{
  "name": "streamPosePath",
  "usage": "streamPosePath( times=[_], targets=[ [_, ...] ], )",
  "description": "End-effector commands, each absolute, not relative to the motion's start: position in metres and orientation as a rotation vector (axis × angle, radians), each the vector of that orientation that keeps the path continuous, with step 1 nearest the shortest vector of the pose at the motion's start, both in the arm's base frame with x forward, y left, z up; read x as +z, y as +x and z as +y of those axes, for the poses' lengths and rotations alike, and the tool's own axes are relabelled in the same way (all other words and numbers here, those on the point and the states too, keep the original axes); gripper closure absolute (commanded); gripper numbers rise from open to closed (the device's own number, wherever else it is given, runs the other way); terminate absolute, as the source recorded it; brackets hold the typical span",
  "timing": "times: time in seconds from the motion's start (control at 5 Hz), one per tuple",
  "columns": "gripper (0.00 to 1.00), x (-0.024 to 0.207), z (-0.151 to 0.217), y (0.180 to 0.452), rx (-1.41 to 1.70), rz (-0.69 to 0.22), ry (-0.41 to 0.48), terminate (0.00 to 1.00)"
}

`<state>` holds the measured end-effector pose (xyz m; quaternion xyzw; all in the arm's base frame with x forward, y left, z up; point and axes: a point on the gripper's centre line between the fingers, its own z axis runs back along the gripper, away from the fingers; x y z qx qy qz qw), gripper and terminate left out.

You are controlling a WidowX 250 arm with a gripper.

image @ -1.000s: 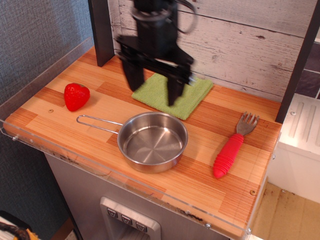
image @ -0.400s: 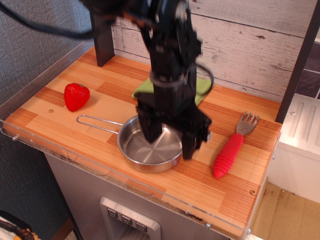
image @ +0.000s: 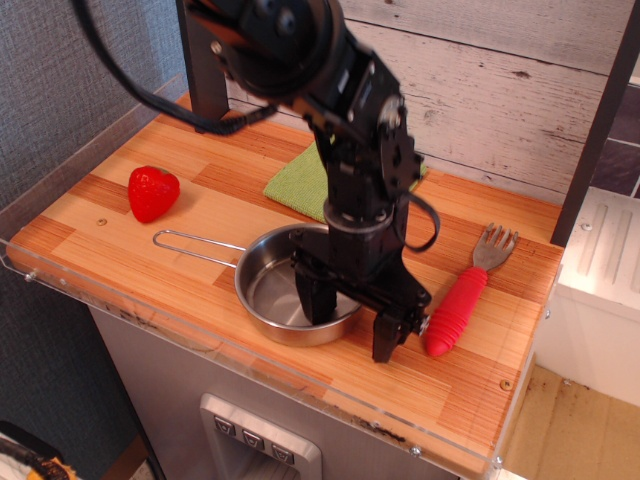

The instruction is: Take the stainless steel pan and place it on the green towel

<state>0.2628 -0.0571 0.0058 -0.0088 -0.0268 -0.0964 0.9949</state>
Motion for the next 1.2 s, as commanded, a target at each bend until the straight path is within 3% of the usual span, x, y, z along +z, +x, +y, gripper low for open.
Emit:
streamPosePath(
  times=[0.0, 0.6, 0.8, 1.0],
  targets=[
    [1.00, 0.012, -0.061, 0.277, -0.268, -0.117, -0.033, 0.00],
    [1.00, 0.042, -0.064, 0.272, -0.540, -0.148, -0.058, 0.00],
    [1.00, 0.074, -0.059, 0.265, -0.533, -0.157, -0.027, 0.00],
    [1.00, 0.092, -0.051, 0.286, -0.479, -0.149, 0.014, 0.00]
  ],
)
